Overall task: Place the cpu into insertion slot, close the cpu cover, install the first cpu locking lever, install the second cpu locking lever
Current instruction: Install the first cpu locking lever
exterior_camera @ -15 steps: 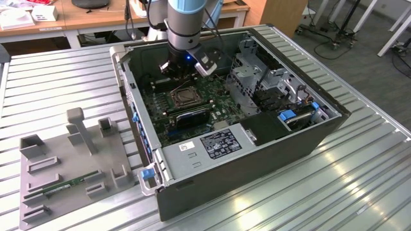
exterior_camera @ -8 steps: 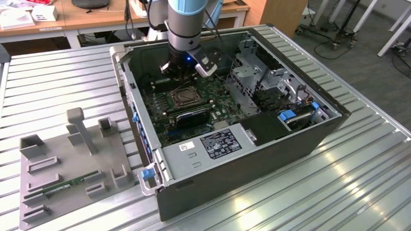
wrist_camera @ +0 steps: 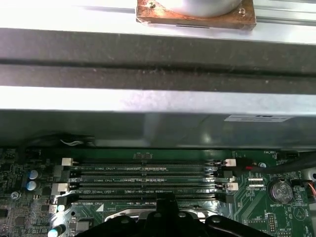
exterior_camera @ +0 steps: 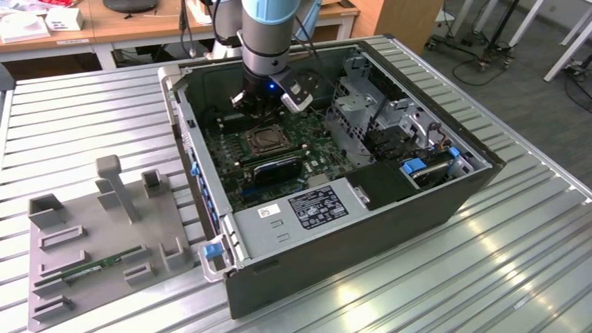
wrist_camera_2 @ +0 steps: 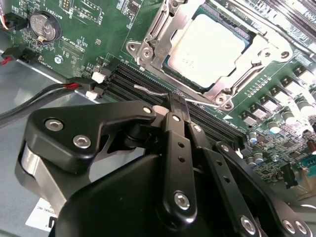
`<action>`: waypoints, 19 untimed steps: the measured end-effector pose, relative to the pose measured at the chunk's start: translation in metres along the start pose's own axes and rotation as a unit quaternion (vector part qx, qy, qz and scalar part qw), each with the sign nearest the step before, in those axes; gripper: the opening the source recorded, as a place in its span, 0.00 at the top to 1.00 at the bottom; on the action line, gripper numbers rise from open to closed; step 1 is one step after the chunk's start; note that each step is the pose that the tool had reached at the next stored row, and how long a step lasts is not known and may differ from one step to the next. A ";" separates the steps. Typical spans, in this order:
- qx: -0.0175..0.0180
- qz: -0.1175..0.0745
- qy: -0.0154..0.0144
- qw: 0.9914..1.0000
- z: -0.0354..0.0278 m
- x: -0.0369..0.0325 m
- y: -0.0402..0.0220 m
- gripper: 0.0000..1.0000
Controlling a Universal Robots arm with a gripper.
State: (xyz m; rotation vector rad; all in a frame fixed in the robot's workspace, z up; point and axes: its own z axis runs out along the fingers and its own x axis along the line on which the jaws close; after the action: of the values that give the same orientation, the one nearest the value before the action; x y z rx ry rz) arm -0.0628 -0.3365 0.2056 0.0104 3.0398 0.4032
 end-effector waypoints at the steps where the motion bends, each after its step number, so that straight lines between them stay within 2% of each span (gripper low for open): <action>1: 0.000 0.000 0.000 1.000 0.0004 0.0000 -0.0001 0.89; 6: 0.001 0.000 0.000 1.000 0.0022 0.0000 -0.0006 0.89; 11: 0.003 0.000 0.000 1.000 0.0041 -0.0001 -0.0011 0.89; 19: 0.012 -0.001 0.000 1.000 0.0084 -0.0002 -0.0023 0.89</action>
State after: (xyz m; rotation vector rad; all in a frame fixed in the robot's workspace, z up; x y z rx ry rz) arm -0.0619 -0.3365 0.1970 0.0090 3.0442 0.3676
